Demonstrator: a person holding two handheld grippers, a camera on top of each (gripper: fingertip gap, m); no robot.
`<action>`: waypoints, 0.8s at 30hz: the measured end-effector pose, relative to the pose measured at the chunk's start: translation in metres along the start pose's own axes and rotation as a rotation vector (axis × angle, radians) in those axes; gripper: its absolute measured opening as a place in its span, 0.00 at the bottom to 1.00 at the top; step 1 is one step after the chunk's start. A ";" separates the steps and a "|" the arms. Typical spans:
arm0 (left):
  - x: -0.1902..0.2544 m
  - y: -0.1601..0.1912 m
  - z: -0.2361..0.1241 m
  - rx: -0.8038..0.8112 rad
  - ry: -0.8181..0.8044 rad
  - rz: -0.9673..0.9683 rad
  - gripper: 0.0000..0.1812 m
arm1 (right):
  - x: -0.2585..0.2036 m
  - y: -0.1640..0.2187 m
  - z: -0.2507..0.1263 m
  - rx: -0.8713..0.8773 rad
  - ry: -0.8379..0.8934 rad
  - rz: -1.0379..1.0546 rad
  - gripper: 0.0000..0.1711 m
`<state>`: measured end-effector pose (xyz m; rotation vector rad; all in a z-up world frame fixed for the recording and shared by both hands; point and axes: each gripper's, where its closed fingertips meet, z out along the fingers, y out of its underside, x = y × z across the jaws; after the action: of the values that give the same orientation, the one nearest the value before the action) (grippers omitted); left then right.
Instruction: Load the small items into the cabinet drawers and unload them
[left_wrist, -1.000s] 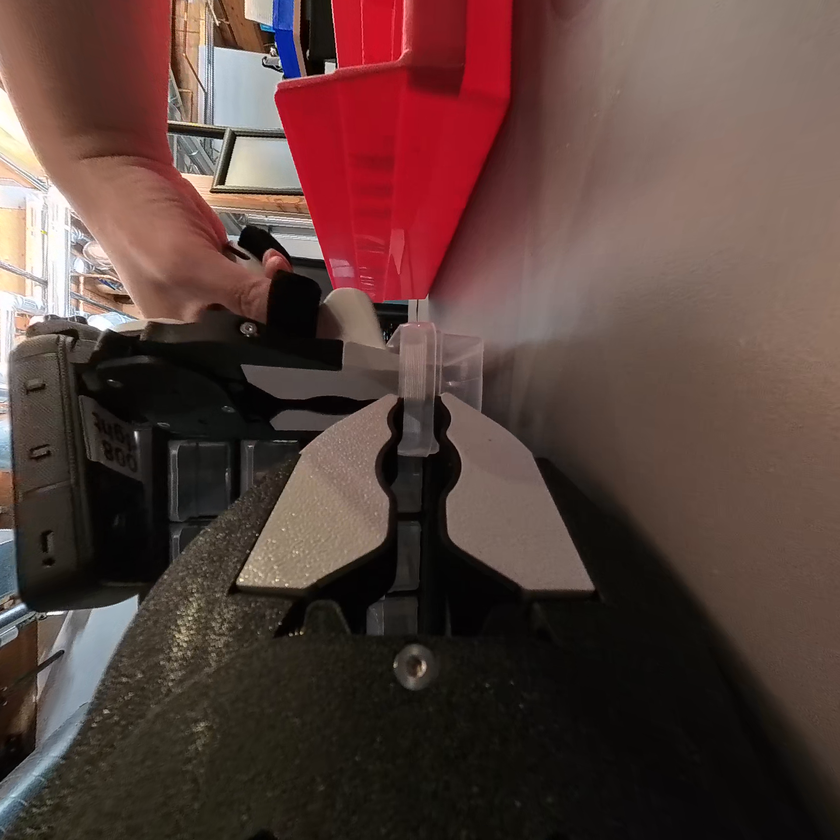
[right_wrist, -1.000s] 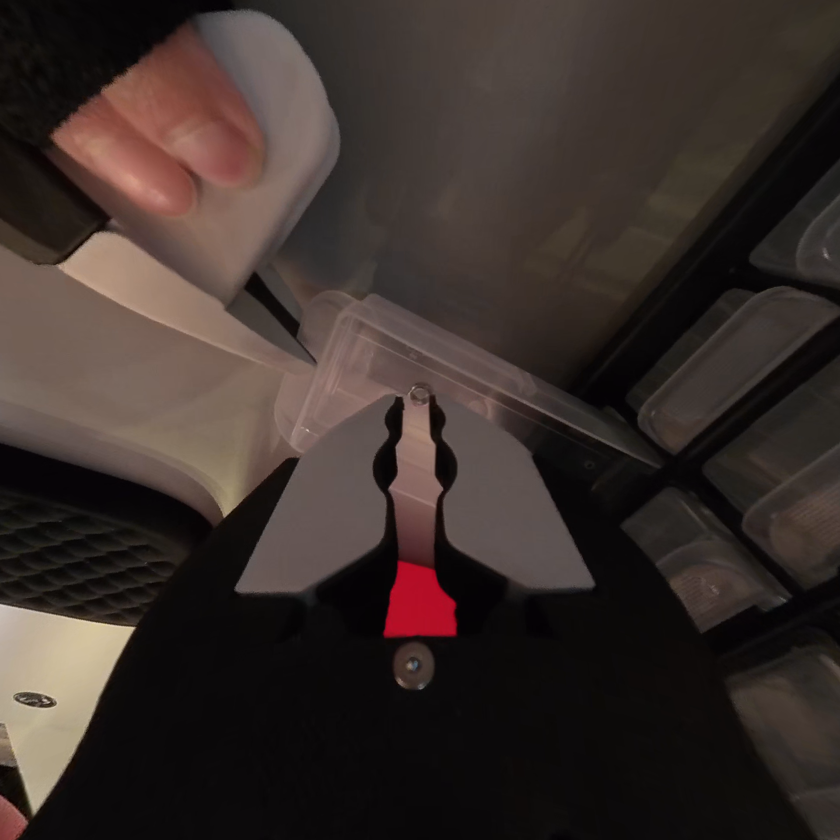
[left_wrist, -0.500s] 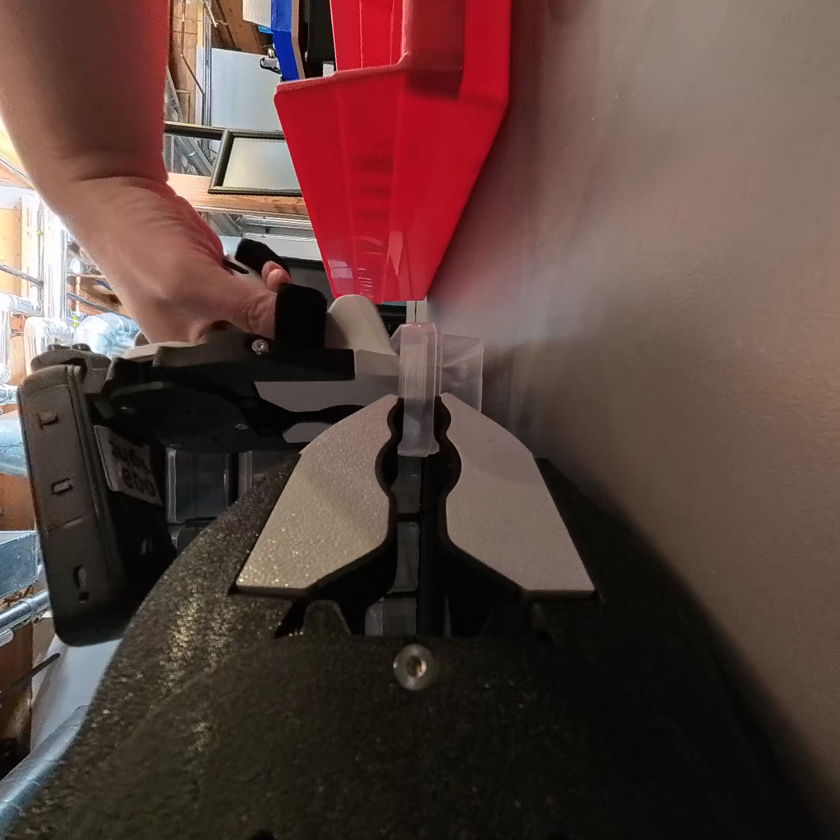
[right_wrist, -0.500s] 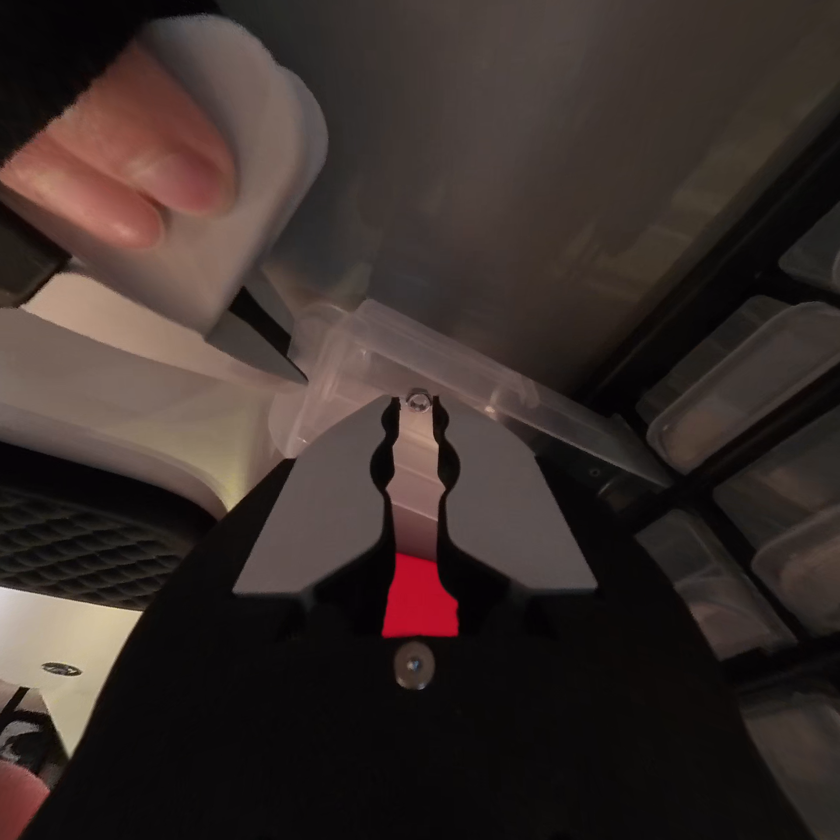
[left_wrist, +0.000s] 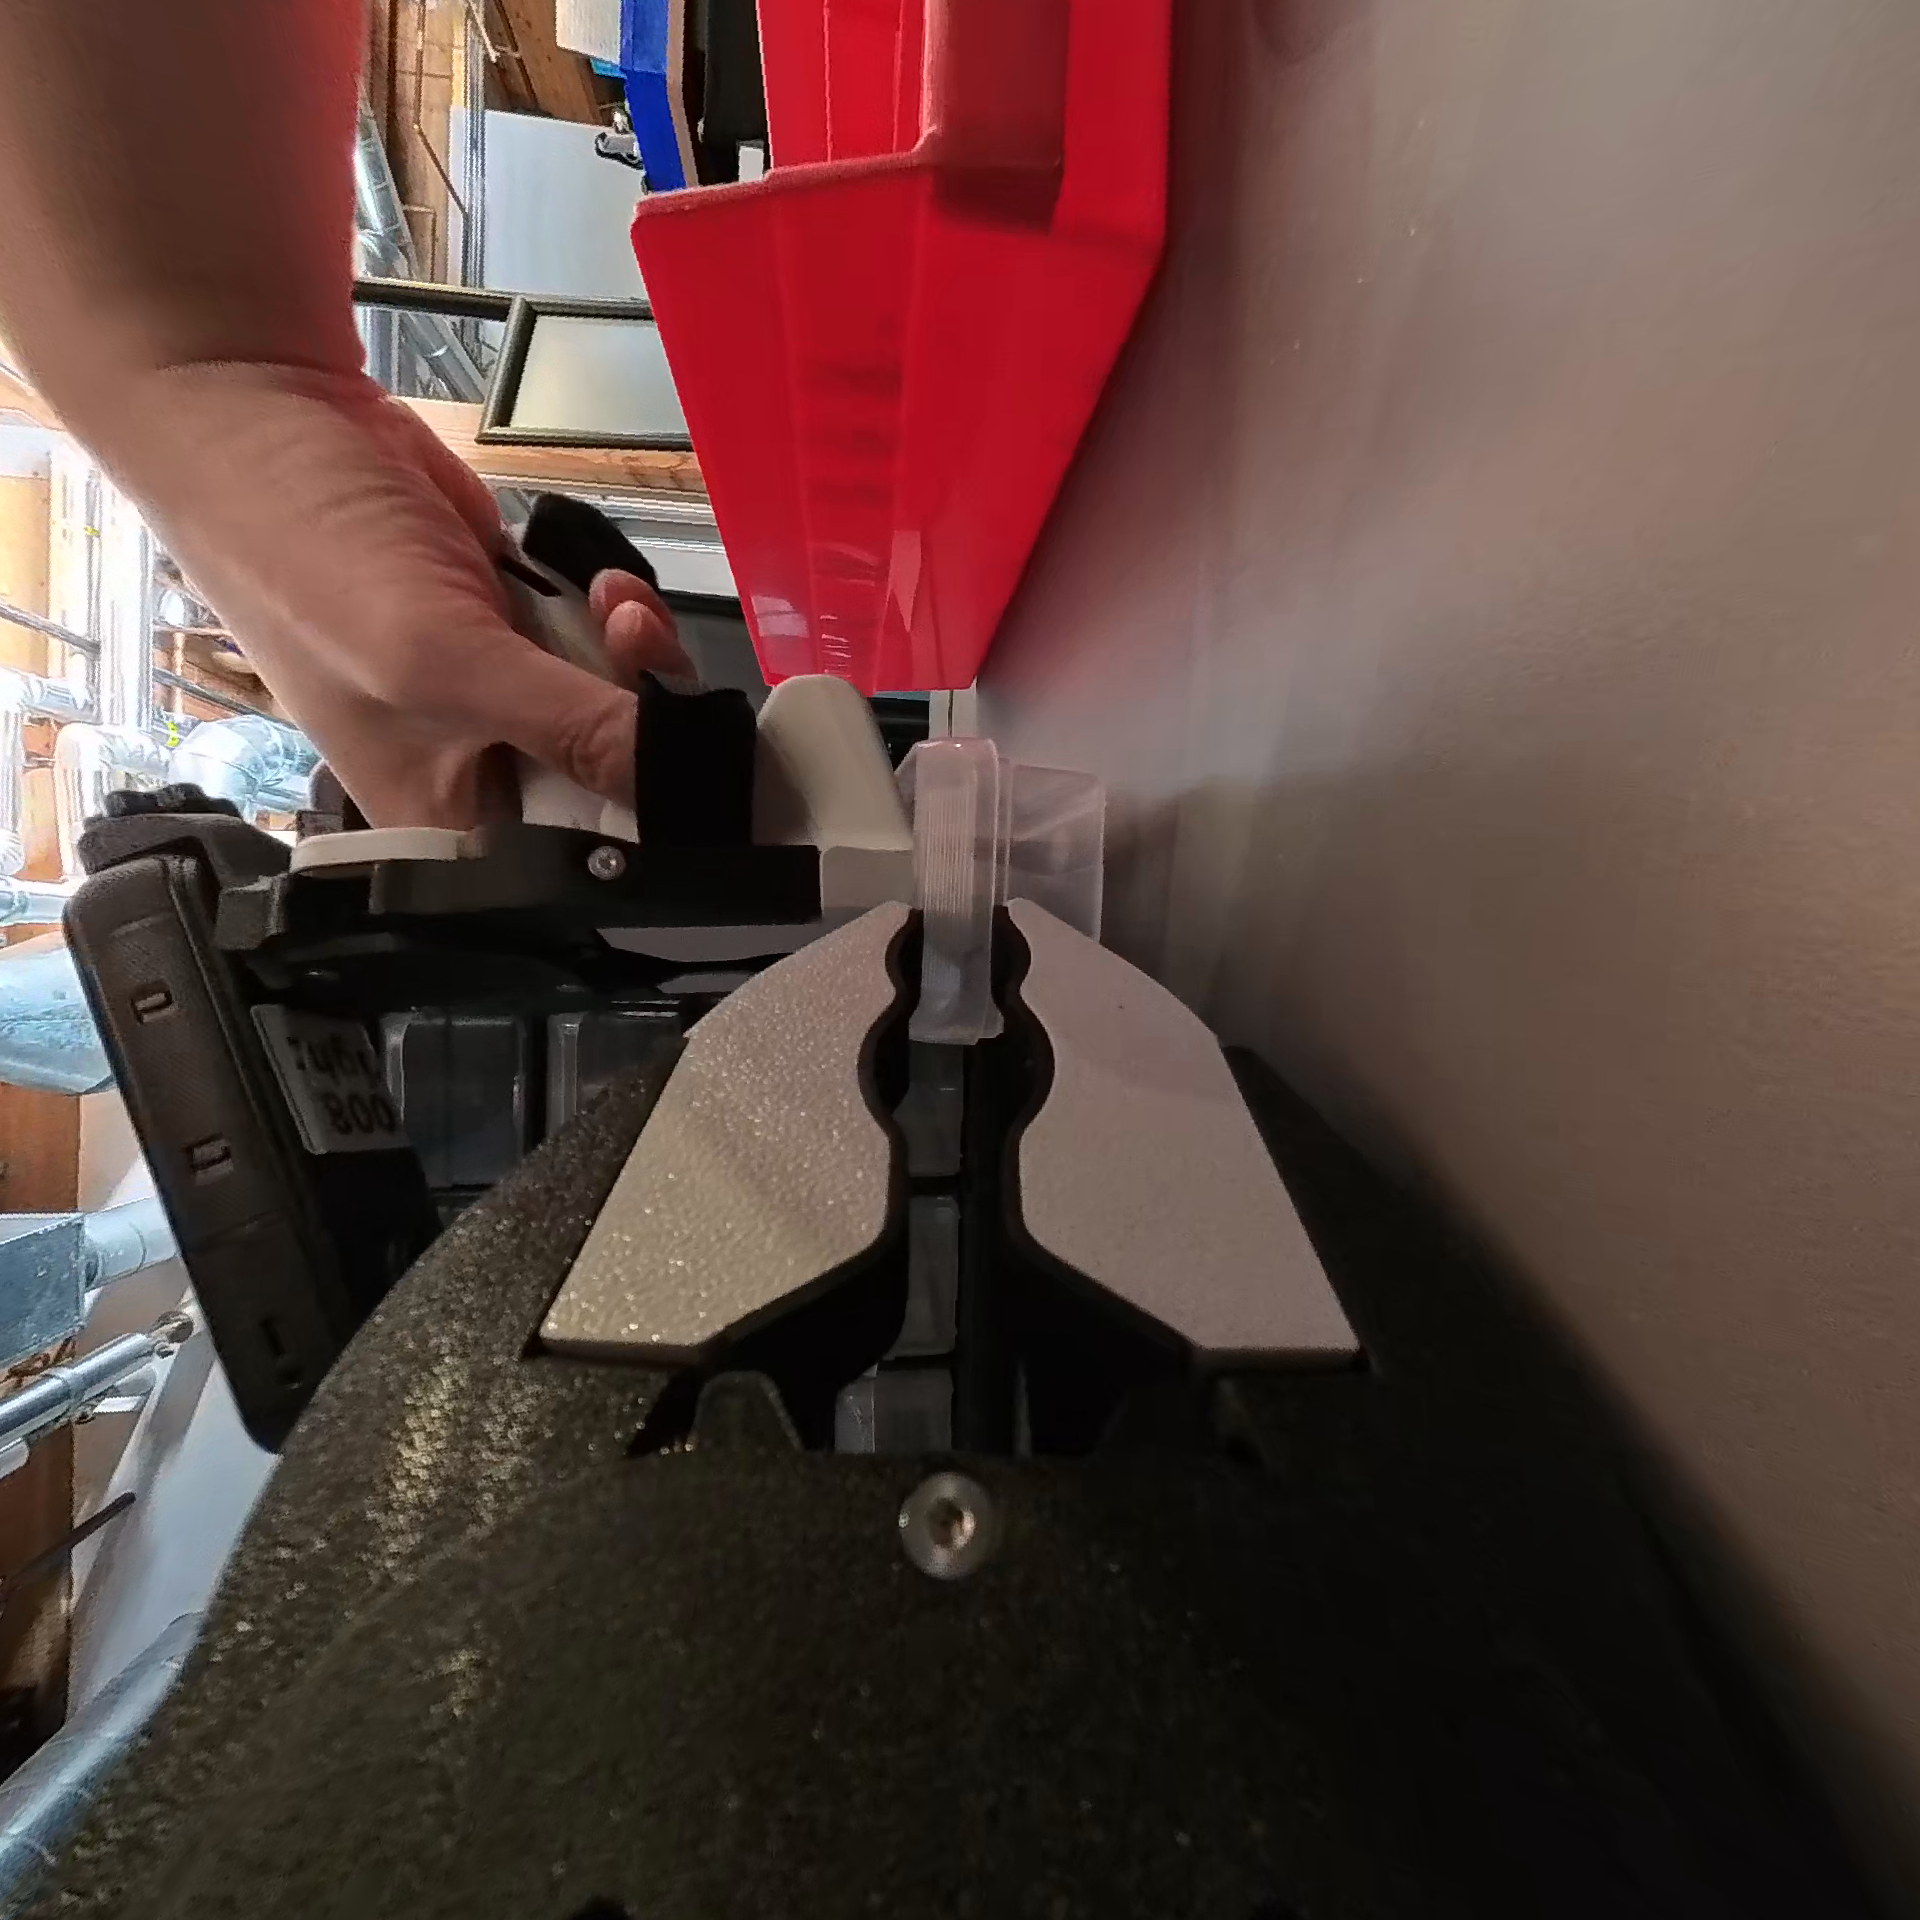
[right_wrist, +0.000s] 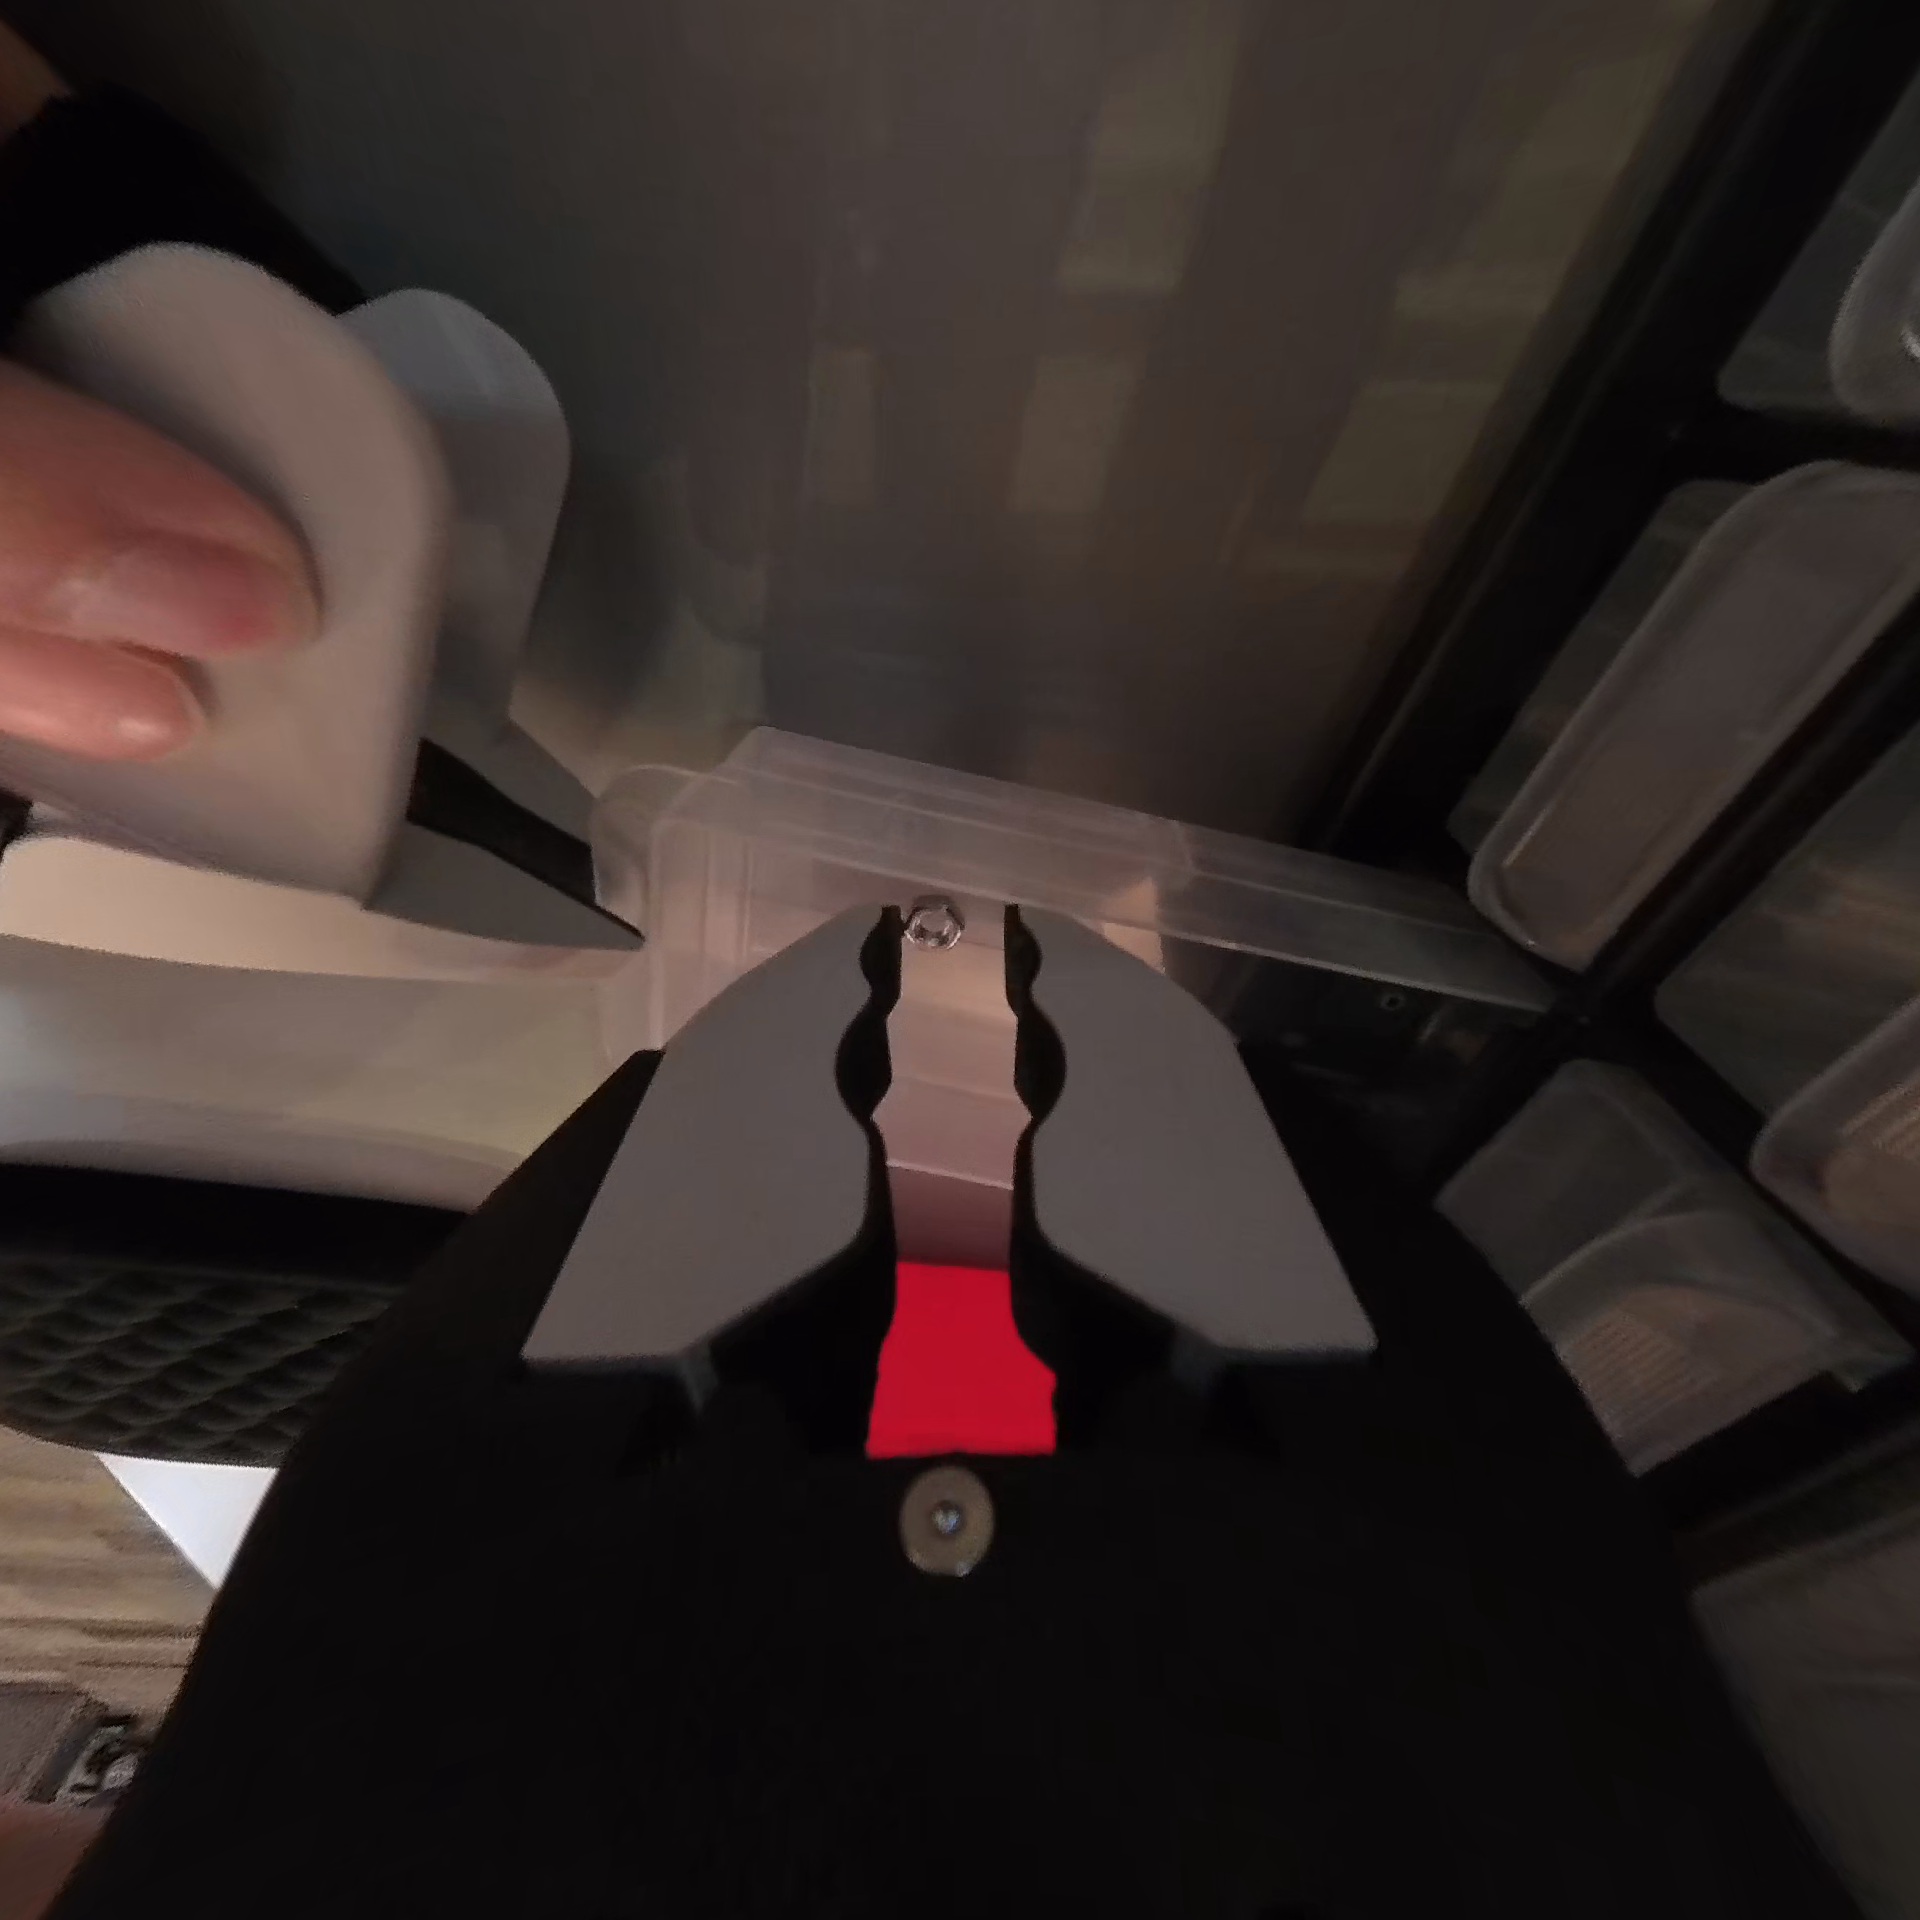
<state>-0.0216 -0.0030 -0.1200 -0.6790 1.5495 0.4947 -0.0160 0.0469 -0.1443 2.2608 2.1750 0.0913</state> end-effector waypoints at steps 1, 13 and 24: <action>0.000 0.000 0.000 0.000 0.000 0.000 0.07 | 0.000 0.000 0.000 -0.008 0.002 0.001 0.11; 0.002 0.000 0.001 0.001 0.001 0.005 0.07 | -0.004 0.001 0.001 -0.039 -0.009 -0.016 0.07; 0.002 0.003 0.002 -0.004 -0.004 0.000 0.07 | -0.007 0.000 -0.026 0.073 0.028 0.011 0.07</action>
<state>-0.0225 0.0004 -0.1223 -0.6808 1.5449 0.4993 -0.0173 0.0390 -0.1181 2.3236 2.2159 0.0441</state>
